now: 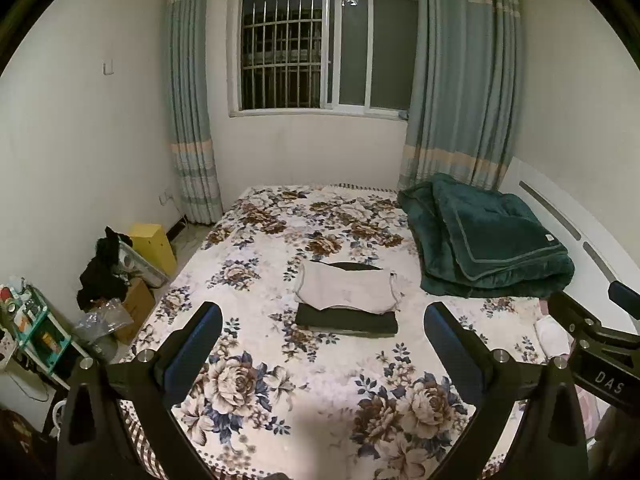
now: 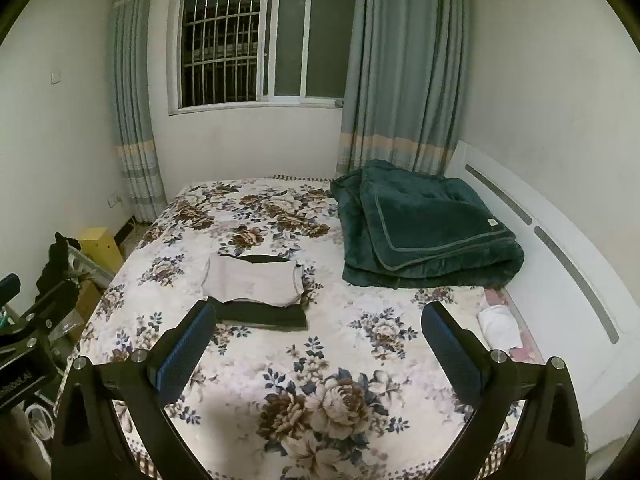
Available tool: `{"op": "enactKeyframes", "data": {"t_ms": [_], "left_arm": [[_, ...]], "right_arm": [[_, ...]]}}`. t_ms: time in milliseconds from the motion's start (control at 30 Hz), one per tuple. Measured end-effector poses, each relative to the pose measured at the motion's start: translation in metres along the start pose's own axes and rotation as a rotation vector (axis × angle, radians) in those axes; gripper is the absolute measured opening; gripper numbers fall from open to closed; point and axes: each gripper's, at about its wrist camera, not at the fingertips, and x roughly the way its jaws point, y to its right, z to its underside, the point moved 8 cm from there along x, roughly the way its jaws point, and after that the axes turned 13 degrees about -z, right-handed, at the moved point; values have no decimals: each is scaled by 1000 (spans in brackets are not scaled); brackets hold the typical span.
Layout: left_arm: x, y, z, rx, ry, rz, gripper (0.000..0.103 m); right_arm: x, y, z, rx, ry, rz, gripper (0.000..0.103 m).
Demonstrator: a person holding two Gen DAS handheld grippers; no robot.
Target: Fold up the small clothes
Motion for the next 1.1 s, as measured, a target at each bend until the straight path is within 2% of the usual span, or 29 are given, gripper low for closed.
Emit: {"op": "enactKeyframes", "data": {"t_ms": [600,1100], "left_arm": [[-19,-5,-8,-3,34,-1,103],[-30,-4,-14,-14,50,-5,103]], "right_arm": [[-18,-1,-23,-20,19,-41,103],[-19,-6,-24,-26,17,-42,103]]}}
